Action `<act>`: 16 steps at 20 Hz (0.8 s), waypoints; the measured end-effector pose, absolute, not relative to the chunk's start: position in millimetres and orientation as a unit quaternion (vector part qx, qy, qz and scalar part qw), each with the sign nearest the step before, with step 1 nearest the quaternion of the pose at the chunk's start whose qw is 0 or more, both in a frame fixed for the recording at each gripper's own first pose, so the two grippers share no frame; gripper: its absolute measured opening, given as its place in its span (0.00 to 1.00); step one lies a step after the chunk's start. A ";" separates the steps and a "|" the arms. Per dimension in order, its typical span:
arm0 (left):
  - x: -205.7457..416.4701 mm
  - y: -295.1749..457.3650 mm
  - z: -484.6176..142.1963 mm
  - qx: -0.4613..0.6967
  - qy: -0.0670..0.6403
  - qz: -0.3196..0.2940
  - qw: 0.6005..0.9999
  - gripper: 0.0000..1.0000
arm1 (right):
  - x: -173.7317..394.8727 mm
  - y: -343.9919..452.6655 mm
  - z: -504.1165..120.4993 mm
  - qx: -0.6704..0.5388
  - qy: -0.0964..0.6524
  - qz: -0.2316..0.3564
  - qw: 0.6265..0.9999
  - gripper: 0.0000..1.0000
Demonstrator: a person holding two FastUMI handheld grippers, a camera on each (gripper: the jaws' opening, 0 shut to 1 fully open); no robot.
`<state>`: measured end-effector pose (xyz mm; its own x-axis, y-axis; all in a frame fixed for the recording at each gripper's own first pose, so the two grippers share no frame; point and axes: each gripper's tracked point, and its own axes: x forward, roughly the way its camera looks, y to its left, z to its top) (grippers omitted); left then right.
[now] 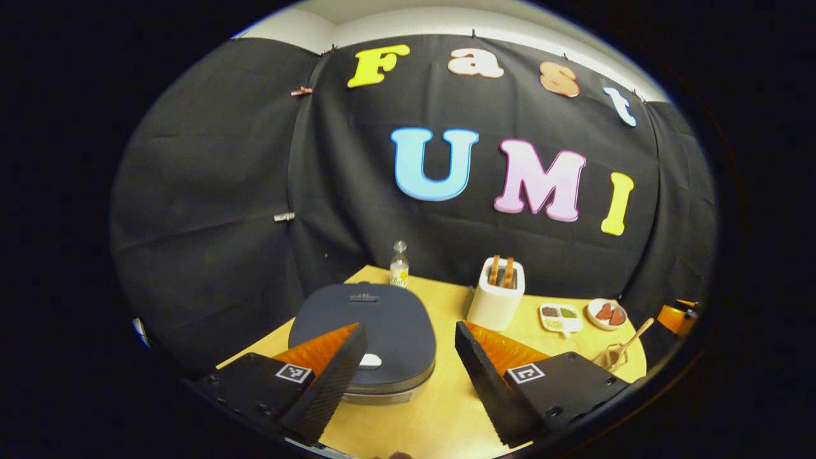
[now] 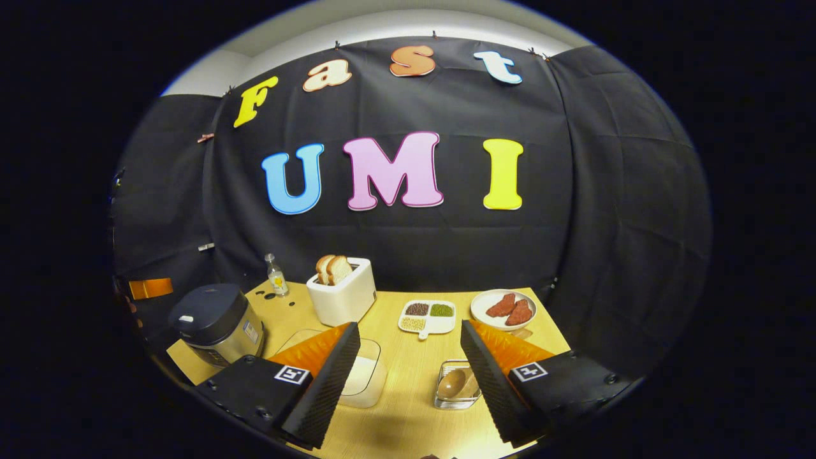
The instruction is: Close the left gripper, press the button to open the rice cooker; take a wooden spoon from the chopstick holder with the right hand, scoop a spoonful of rice and pour it into the rice cooker, then put the wooden spoon back into the chopstick holder.
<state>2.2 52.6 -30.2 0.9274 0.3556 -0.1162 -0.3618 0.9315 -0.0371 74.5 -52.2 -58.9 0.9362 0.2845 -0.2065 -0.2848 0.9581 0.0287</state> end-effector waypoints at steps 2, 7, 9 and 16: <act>-1.7 26.2 -5.5 -0.033 0.030 0.169 0.985 0.95 | 72.3 -61.3 -44.1 0.001 0.097 0.145 0.985 0.99; -26.0 -14.0 29.2 -0.006 0.002 0.108 0.994 0.95 | 44.4 -93.1 -6.3 0.014 0.052 0.099 0.994 0.98; -42.8 -14.9 28.1 0.013 0.005 0.097 0.995 0.95 | 16.5 -103.4 1.7 0.009 0.041 0.068 0.997 0.98; -109.9 -9.3 3.8 0.000 0.018 0.039 0.999 0.96 | -89.6 -96.0 -0.5 -0.001 0.028 0.025 0.999 0.98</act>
<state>-109.9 -9.3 3.8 0.9963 0.0772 -0.0365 -0.0772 0.9970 0.0014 -89.6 -96.0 -0.5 0.9972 0.0492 -0.0555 -0.0493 0.9988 -0.0007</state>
